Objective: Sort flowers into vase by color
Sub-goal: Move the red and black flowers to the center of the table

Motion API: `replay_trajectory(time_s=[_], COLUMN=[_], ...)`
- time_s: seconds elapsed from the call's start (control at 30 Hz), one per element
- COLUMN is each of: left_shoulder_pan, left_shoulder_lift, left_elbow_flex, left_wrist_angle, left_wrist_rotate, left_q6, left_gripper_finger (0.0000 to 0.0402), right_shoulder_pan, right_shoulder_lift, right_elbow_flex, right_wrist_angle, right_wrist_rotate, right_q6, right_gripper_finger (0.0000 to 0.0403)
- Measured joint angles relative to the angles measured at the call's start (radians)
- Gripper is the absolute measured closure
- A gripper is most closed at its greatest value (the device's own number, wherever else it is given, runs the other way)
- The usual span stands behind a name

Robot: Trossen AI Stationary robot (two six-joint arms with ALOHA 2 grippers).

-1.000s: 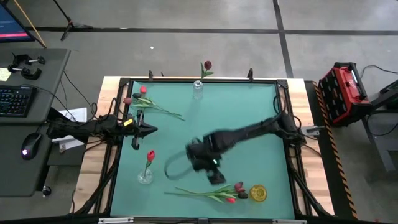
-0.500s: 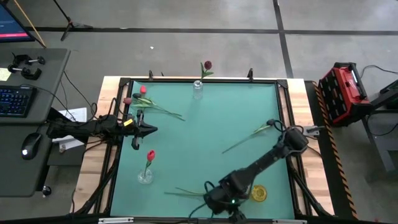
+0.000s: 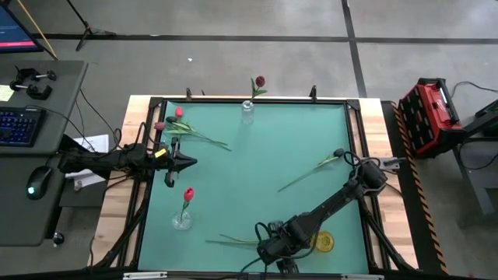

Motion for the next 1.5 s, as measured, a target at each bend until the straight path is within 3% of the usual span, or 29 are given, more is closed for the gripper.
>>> replay_trajectory(time_s=[0.33, 0.73, 0.8, 0.93, 1.1, 1.33, 1.5], left_shoulder_pan=[0.0, 0.0, 0.0, 0.0, 0.0, 0.0, 0.0], left_shoulder_lift=[0.0, 0.0, 0.0, 0.0, 0.0, 0.0, 0.0], left_elbow_flex=[0.0, 0.0, 0.0, 0.0, 0.0, 0.0, 0.0], left_wrist_angle=[0.0, 0.0, 0.0, 0.0, 0.0, 0.0, 0.0], left_wrist_rotate=[0.0, 0.0, 0.0, 0.0, 0.0, 0.0, 0.0], left_q6=[0.0, 0.0, 0.0, 0.0, 0.0, 0.0, 0.0], left_gripper_finger=[0.0401, 0.0401, 0.0401, 0.0401, 0.0401, 0.0401, 0.0401], right_shoulder_pan=[-0.075, -0.179, -0.204, -0.236, -0.16, -0.039, -0.024], right_shoulder_lift=[0.009, 0.021, 0.017, -0.013, -0.026, -0.015, 0.02], right_elbow_flex=[-0.011, -0.011, -0.009, -0.008, -0.007, -0.009, -0.01], right_wrist_angle=[0.01, -0.029, -0.034, 0.005, 0.004, 0.034, 0.042], right_wrist_rotate=[-0.084, 0.202, 0.179, -0.008, -0.182, -0.198, -0.196], right_q6=[-0.006, -0.003, 0.032, 0.1, 0.102, 0.158, 0.177], right_gripper_finger=[0.0149, 0.0149, 0.0149, 0.0149, 0.0149, 0.0149, 0.0149])
